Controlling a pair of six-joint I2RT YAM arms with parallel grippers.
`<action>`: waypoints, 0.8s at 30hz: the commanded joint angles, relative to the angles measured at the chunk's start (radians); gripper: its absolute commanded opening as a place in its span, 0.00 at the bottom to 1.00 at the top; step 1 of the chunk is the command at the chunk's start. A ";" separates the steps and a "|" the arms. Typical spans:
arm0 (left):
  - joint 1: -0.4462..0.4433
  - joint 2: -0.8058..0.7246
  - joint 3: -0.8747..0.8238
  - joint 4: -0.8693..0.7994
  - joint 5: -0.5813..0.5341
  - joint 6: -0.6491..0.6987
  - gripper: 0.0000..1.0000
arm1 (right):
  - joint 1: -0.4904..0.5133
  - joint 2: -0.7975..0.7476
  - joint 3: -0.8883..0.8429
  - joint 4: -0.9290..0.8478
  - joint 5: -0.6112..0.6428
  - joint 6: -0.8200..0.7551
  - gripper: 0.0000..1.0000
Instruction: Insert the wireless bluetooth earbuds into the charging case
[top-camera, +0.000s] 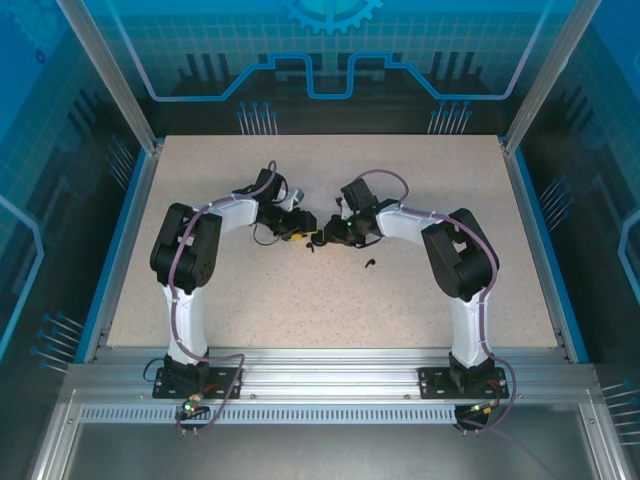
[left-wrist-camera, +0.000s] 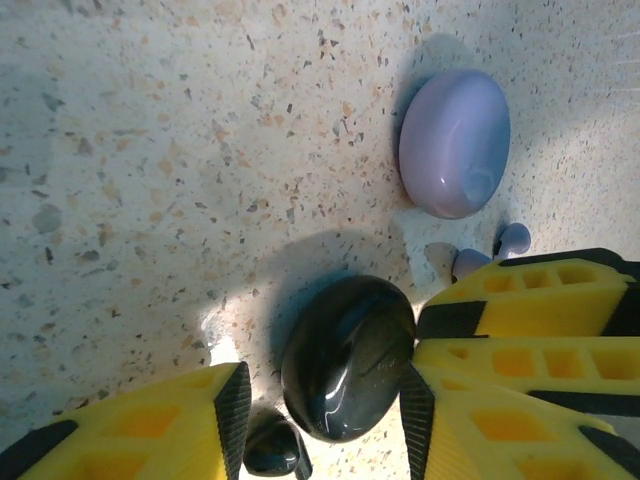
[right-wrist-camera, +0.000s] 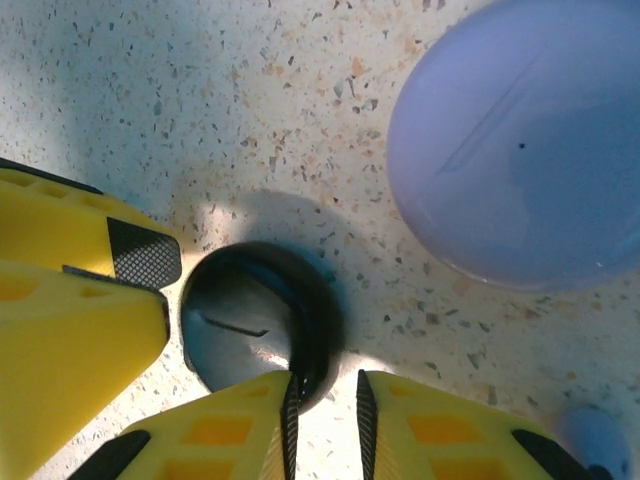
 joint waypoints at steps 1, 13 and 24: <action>-0.001 -0.014 -0.013 0.016 0.036 -0.024 0.46 | -0.009 0.028 0.027 -0.005 -0.027 0.013 0.24; -0.001 0.005 -0.049 0.073 0.075 -0.076 0.41 | -0.009 0.050 0.017 0.034 -0.056 0.045 0.22; -0.002 0.014 -0.073 0.167 0.142 -0.154 0.39 | 0.000 0.075 0.016 0.061 -0.077 0.073 0.19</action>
